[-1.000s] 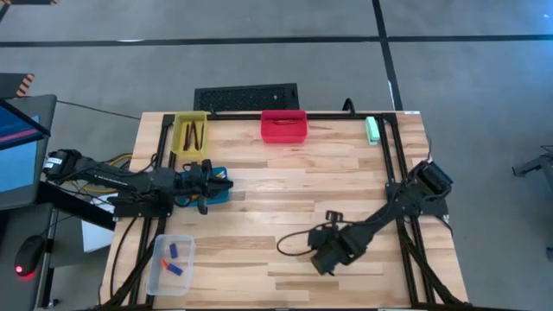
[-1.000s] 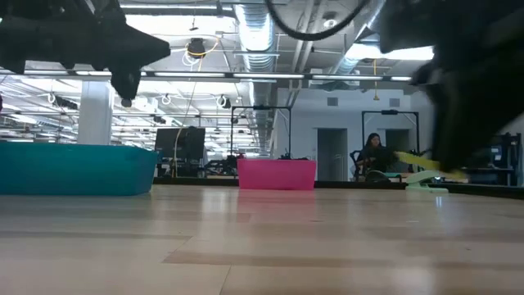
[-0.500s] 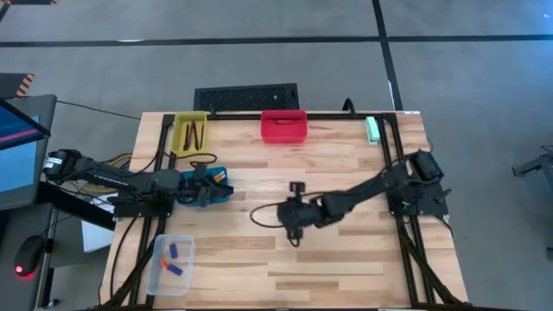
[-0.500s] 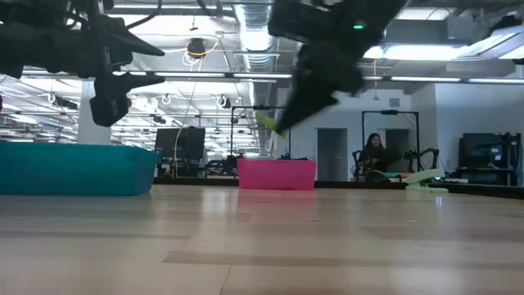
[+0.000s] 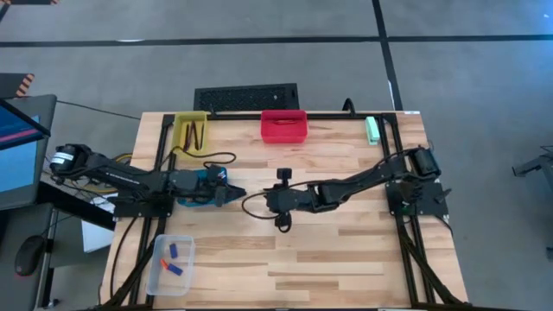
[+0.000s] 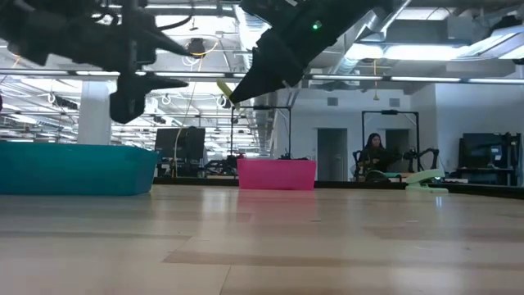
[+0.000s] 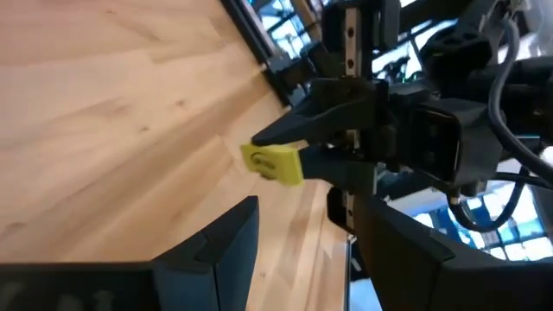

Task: Sort crayons/erasers/pens/pencils in bins
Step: Put the light green eraser into the transparent bin

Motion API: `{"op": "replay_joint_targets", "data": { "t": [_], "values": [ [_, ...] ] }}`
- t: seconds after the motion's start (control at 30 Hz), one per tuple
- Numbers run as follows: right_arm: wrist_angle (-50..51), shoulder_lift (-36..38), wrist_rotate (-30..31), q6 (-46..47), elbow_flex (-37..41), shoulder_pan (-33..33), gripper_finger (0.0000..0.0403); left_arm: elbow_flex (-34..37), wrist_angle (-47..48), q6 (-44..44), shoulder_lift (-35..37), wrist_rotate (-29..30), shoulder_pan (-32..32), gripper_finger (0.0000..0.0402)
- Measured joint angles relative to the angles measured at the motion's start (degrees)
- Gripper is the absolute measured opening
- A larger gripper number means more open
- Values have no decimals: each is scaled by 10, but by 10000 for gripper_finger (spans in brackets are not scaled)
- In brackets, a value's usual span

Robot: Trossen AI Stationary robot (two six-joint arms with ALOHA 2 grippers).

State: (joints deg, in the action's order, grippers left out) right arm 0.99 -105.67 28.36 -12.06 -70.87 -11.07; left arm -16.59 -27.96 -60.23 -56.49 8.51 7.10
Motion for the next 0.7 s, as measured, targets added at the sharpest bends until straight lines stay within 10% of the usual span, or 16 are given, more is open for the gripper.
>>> {"op": "replay_joint_targets", "data": {
  "t": [0.7],
  "values": [
    [1, 0, 3, -22, 0, -13, 81, -136, 19, 0, -186, -43, -8, 162]
  ]
}}
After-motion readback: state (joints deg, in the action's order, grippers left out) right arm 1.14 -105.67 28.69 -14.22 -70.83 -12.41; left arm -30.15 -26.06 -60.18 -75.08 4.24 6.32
